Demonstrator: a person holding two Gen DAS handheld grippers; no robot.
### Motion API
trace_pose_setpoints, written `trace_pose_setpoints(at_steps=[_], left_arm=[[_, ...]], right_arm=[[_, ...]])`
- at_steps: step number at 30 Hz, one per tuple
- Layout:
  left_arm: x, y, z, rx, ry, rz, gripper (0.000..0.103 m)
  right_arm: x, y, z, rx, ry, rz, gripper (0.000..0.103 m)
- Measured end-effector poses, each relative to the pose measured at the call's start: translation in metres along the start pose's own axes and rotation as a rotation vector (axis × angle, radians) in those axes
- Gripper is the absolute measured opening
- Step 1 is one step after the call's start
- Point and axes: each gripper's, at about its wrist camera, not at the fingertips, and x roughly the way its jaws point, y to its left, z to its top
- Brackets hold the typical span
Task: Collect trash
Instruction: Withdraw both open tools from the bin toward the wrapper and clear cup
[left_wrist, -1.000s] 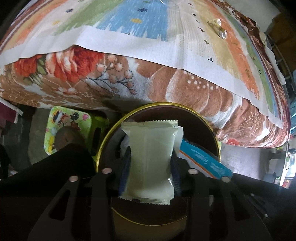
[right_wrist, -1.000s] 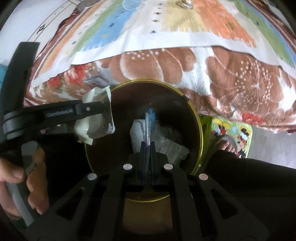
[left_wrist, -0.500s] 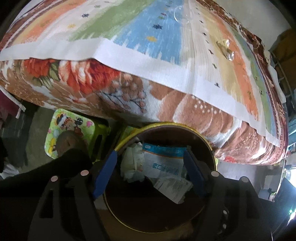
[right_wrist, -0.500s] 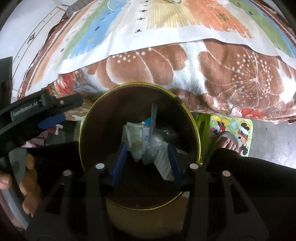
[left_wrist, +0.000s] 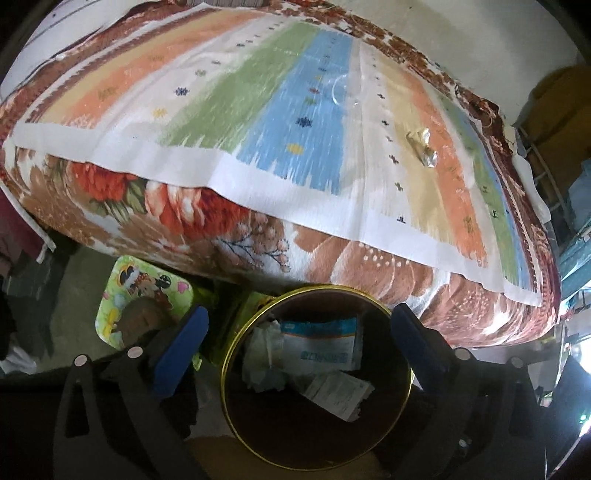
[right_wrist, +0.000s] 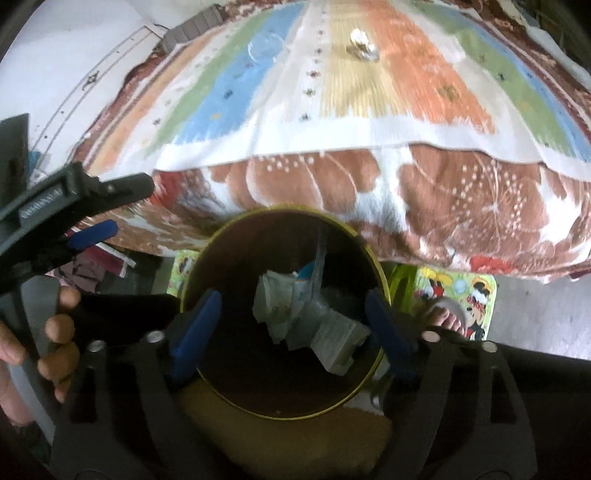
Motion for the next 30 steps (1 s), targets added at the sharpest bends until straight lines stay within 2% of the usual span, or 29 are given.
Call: trace_pose_setpoints(at_steps=[5,9,13,16,19,23,27,30], left_arm=[[-0.011,-0.006,0.010,0.043,-0.016,-0.046,0.097],[-0.019,-0.007,0.022,0.066,-0.056,-0.027,0.097],[-0.023,-0.004,0.024,0.049,-0.082,-0.010,0.097],[-0.027,-0.005,0.023,0.047,-0.089,-0.036,0.097],[-0.039,-0.007,0.025,0.059,-0.138,-0.058,0.097],[-0.050,-0.013,0.033,0.083,-0.174,-0.112,0.097],[-0.059,-0.017,0.046,0.114,-0.221,-0.081,0.097],[-0.059,-0.019,0.057,0.120,-0.220,-0.088,0.097]], right_arm=[[-0.015,0.003,0.011,-0.045,-0.048,0.006,0.087],[-0.028,0.005,0.023,-0.080,-0.113,-0.041,0.094],[-0.036,0.002,0.034,-0.068,-0.134,0.004,0.094],[-0.043,0.003,0.038,-0.082,-0.158,0.008,0.094],[-0.054,0.005,0.043,-0.098,-0.205,0.014,0.094],[-0.067,0.008,0.050,-0.123,-0.275,-0.005,0.094],[-0.076,0.010,0.061,-0.166,-0.331,-0.032,0.094],[-0.079,0.009,0.071,-0.173,-0.362,-0.038,0.094]])
